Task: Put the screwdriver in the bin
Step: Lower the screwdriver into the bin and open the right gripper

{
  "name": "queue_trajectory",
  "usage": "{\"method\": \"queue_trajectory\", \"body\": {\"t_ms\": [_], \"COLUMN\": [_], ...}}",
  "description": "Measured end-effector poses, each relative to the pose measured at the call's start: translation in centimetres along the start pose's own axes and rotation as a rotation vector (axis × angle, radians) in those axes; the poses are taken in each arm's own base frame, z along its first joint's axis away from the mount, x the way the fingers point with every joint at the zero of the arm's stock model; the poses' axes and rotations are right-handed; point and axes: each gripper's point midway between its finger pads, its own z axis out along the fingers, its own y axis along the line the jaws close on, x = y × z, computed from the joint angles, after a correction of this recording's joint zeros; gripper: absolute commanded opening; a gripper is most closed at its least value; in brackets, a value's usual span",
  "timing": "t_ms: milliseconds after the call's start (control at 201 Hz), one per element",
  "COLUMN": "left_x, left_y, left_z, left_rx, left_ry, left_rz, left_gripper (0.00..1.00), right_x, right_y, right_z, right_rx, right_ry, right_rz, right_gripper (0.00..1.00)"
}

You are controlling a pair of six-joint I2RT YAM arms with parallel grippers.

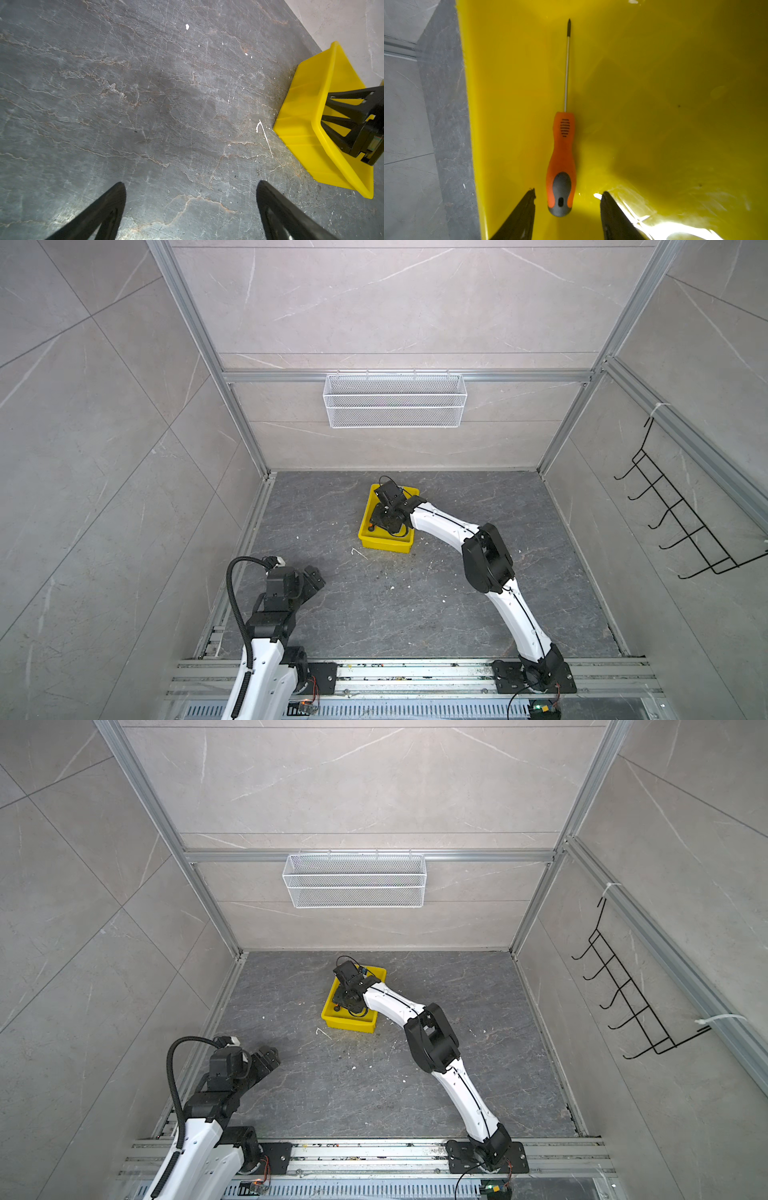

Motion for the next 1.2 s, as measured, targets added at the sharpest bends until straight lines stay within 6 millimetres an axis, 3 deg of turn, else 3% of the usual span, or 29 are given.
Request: {"method": "queue_trajectory", "body": {"t_ms": [234, 503, 677, 1000, 1095, 1199], "left_x": [-0.1, -0.1, -0.1, -0.1, 0.0, 0.0], "left_y": [0.0, 0.0, 0.0, -0.1, 0.0, 0.0], "left_z": [-0.1, -0.1, -0.1, -0.1, -0.1, -0.1], "left_rx": [0.002, 0.002, 0.002, 0.003, 0.002, 0.002], "left_ry": [-0.003, -0.003, -0.003, -0.003, -0.003, -0.003], "left_rz": [0.0, 0.0, 0.0, 0.0, 0.0, 0.0], "left_gripper": [1.0, 1.0, 1.0, 1.0, 1.0, 1.0], "right_x": [1.8, 0.8, 0.5, 1.0, 0.9, 0.0], "right_y": [-3.4, -5.5, -6.5, -5.7, -4.4, -2.8], "right_z": [-1.3, -5.4, -6.5, -6.9, -8.1, -10.8], "right_rx": [0.074, 0.1, 0.114, 0.069, 0.019, -0.032], "right_ry": [0.039, 0.01, 0.003, 0.036, 0.038, -0.002], "right_rz": [-0.053, -0.127, -0.149, -0.211, -0.227, -0.25], "right_gripper": [0.53, 0.54, 0.54, 0.56, 0.57, 0.58]}}
